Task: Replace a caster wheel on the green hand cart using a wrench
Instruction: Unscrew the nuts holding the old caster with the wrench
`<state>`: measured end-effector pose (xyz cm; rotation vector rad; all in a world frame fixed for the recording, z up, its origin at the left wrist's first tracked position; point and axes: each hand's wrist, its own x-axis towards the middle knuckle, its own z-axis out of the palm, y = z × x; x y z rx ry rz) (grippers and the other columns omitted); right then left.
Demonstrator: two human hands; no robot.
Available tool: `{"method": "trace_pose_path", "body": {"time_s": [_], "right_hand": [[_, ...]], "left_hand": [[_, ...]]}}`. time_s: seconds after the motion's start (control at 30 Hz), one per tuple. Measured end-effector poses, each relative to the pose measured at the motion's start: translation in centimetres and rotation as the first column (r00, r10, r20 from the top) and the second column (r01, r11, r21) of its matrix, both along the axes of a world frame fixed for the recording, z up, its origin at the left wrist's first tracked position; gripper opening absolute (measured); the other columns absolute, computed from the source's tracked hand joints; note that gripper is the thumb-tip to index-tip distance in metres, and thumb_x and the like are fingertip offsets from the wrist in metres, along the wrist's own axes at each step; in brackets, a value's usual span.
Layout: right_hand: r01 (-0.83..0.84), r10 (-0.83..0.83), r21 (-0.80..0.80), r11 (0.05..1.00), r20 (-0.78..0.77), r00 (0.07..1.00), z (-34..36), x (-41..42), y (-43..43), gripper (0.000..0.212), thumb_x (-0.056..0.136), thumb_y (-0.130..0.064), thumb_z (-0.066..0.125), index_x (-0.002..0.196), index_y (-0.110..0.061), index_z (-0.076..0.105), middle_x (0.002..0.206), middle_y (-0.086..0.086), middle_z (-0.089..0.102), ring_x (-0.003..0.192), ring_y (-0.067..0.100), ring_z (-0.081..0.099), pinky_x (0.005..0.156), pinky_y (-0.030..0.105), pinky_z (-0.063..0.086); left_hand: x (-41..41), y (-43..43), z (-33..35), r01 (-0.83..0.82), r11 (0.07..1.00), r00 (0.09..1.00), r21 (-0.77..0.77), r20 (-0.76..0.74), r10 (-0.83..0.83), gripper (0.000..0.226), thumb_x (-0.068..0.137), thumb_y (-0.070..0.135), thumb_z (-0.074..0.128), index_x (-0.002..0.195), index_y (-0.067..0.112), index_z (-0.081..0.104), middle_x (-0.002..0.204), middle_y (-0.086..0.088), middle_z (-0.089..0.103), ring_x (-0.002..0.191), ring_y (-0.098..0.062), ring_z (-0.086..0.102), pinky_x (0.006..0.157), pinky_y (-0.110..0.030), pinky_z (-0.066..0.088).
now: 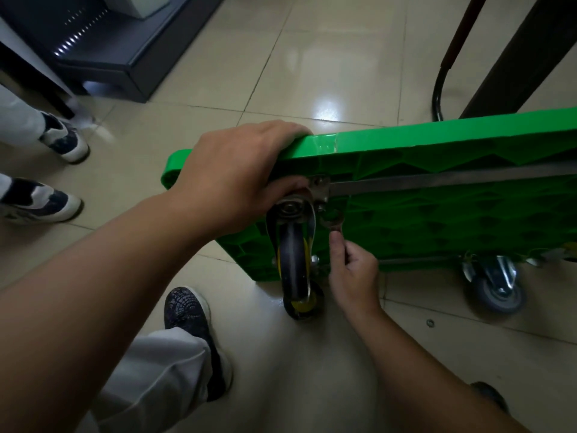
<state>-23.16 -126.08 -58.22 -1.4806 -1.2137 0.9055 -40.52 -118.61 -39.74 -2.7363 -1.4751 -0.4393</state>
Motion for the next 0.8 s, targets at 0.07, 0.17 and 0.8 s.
{"method": "trace_pose_path", "body": {"time_s": [0.07, 0.17, 0.8], "right_hand": [[0.003, -0.003, 0.002, 1.0, -0.011, 1.0, -0.5, -0.3, 0.5, 0.054, 0.092, -0.062, 0.046, 0.055, -0.025, 0.033, 0.047, -0.009, 0.033, 0.043, 0.006, 0.029, 0.043, 0.019, 0.02], [0.001, -0.001, 0.015, 1.0, -0.019, 1.0, -0.9, -0.7, 1.0, 0.051, 0.091, -0.062, 0.045, 0.056, -0.028, 0.034, 0.046, -0.012, 0.035, 0.043, 0.006, 0.031, 0.042, 0.017, 0.021], [-0.107, 0.104, -0.021, 0.994, -0.113, 0.988, -0.9, -2.2, 1.7, 0.07, 0.088, -0.068, 0.039, 0.059, -0.005, 0.042, 0.053, 0.003, 0.04, 0.048, 0.008, 0.037, 0.047, 0.028, 0.027]], "left_hand": [[-0.1, 0.1, -0.1, -0.006, 1.0, 1.0, 0.005, -0.003, 0.006, 0.05, 0.093, 0.05, 0.056, 0.139, 0.028, 0.052, 0.127, 0.008, 0.064, 0.11, -0.022, 0.062, 0.077, -0.034, 0.043], [-0.1, 0.1, -0.2, -0.01, 1.0, 1.0, 0.016, -0.013, 0.01, 0.051, 0.092, 0.048, 0.061, 0.138, 0.028, 0.053, 0.127, 0.008, 0.065, 0.11, -0.023, 0.062, 0.077, -0.034, 0.043], [-0.1, 0.0, -0.4, -0.009, 0.999, 1.0, 0.048, -0.014, 0.01, 0.054, 0.09, 0.052, 0.055, 0.138, 0.028, 0.053, 0.127, 0.008, 0.065, 0.113, -0.023, 0.061, 0.076, -0.034, 0.041]]}}
